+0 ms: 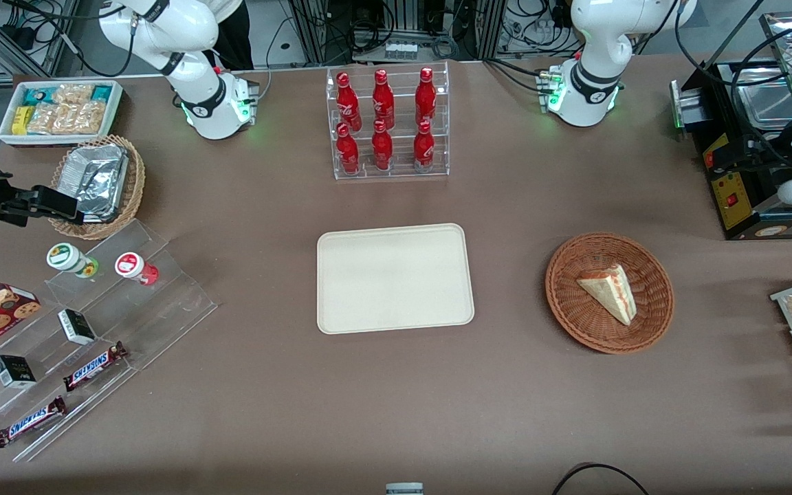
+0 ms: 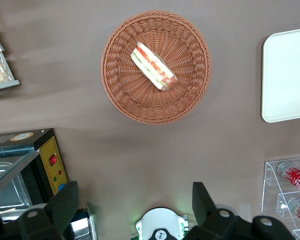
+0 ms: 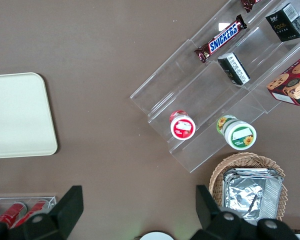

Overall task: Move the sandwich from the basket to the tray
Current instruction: 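Move the left gripper over the wrapped sandwich in the wicker basket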

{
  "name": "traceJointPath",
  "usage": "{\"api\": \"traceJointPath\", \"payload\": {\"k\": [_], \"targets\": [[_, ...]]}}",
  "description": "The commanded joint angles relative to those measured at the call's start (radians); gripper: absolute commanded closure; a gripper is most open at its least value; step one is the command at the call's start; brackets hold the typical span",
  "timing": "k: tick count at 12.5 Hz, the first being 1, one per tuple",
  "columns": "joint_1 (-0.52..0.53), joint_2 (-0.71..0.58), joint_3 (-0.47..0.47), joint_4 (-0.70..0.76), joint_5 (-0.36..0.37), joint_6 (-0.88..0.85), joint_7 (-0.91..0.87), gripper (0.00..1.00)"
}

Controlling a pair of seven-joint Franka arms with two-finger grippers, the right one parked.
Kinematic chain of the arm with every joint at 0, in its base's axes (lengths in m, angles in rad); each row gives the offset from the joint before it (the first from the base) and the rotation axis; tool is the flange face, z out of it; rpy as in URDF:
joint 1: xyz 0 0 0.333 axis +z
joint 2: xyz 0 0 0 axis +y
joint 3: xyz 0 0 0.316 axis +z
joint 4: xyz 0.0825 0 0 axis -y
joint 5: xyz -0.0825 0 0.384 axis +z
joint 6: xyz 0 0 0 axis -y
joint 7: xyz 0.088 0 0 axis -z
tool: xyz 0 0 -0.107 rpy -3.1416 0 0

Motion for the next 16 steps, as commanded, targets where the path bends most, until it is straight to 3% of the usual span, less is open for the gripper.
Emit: {"api": "traceJointPath", "payload": {"k": [1,10,16], "targets": [[0.002,-0.007,-0.007,0.009,0.007,0.004,-0.003,0.00],[0.004,0.019,-0.006,-0.125,0.011,0.165,-0.005,0.00],[-0.001,0.067,-0.006,-0.284,0.011,0.405,-0.012,0.00]]}}
